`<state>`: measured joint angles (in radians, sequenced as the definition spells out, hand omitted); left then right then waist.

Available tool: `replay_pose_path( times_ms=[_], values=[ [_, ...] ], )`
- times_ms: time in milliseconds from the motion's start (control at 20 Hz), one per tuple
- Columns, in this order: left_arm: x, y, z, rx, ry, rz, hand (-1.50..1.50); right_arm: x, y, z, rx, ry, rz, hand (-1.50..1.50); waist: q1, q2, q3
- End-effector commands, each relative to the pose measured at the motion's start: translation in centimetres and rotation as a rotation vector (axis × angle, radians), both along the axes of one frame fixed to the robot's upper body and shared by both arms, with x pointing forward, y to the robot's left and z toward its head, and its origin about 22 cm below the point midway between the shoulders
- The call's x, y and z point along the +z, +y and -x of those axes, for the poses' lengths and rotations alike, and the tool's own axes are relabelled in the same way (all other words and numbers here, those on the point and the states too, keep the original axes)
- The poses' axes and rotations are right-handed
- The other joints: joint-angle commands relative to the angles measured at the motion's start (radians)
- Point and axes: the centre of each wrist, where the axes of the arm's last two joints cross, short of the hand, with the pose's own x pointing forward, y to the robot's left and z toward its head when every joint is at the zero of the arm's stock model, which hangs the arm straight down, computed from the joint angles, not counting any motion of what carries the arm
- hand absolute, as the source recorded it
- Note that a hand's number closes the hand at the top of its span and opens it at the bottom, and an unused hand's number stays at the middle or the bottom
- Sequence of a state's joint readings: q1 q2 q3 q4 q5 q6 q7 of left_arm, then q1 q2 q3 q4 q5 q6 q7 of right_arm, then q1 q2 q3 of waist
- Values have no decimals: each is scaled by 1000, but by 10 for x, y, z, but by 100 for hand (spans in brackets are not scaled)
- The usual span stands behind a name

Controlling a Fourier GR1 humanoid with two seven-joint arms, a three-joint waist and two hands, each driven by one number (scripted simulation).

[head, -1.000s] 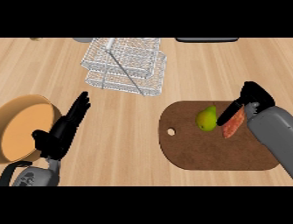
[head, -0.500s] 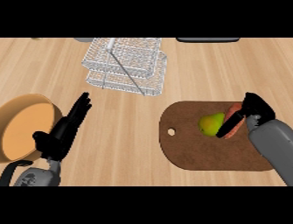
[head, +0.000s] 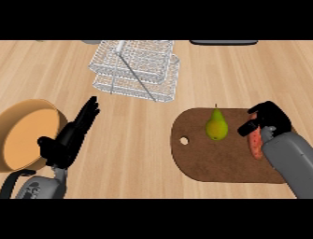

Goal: Pick the sweet potato from the cutting board and place it in the tiered basket

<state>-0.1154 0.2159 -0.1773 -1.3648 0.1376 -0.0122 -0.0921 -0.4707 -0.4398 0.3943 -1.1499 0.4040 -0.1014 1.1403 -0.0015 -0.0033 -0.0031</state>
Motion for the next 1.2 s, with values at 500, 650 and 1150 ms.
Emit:
replay_pose_path(
  times_ms=[500,650,1150],
  values=[
    [-5,12,2,-8,-2,2,0,-8,-7,10,329,-111,125,150,9,3,3],
    [3,8,-9,-7,-23,-12,0,-10,-13,16,537,-126,164,150,8,5,4],
    [-12,-9,7,-1,-1,-5,0,66,-15,11,526,-532,-21,150,-9,-3,3]
  ],
)
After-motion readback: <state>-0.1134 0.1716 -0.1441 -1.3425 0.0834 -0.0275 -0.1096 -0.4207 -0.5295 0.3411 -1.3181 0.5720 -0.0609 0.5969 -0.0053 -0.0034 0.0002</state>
